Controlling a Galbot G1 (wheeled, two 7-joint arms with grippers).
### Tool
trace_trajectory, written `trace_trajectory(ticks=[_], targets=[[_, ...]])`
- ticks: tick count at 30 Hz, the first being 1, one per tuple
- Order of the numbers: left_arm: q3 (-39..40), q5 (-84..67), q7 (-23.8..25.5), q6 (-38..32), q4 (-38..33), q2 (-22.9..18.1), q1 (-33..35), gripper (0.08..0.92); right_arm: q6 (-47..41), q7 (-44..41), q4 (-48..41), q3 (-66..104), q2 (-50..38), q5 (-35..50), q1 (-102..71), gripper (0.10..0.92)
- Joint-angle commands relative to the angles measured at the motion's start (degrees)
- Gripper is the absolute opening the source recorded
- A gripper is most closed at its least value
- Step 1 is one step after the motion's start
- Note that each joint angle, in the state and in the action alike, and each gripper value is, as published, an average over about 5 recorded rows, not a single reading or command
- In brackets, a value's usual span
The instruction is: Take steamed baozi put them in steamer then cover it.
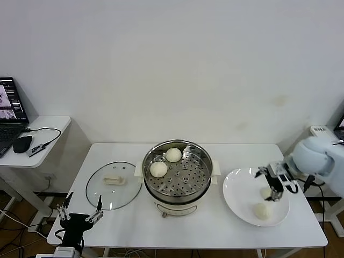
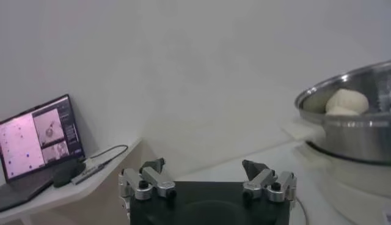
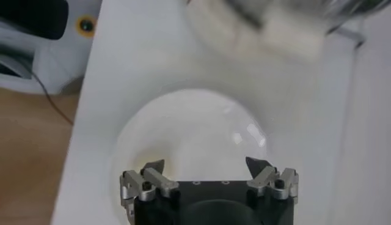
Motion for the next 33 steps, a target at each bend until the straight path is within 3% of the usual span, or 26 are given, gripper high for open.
trace_trajectory(ticks=[1, 16, 33], targets=[[-0.69, 0.15, -0.03, -0.08, 0.38, -0.15, 0.59, 0.823, 1.66, 0.28, -0.42, 16.61, -5.27, -7.84, -23.51, 0.823], [-3.28, -0.14, -0.01, -0.43, 0.03, -0.42, 1.94, 0.823, 1.08, 3.42, -7.02, 17.53, 5.45, -10.98, -27.05, 0.823], [-3.91, -0.11, 0.01, -0.55, 0.71, -0.57, 1.36, 0.823, 0.99, 4.80, -12.74, 17.44, 9.13, -12.33, -27.03, 0.789]])
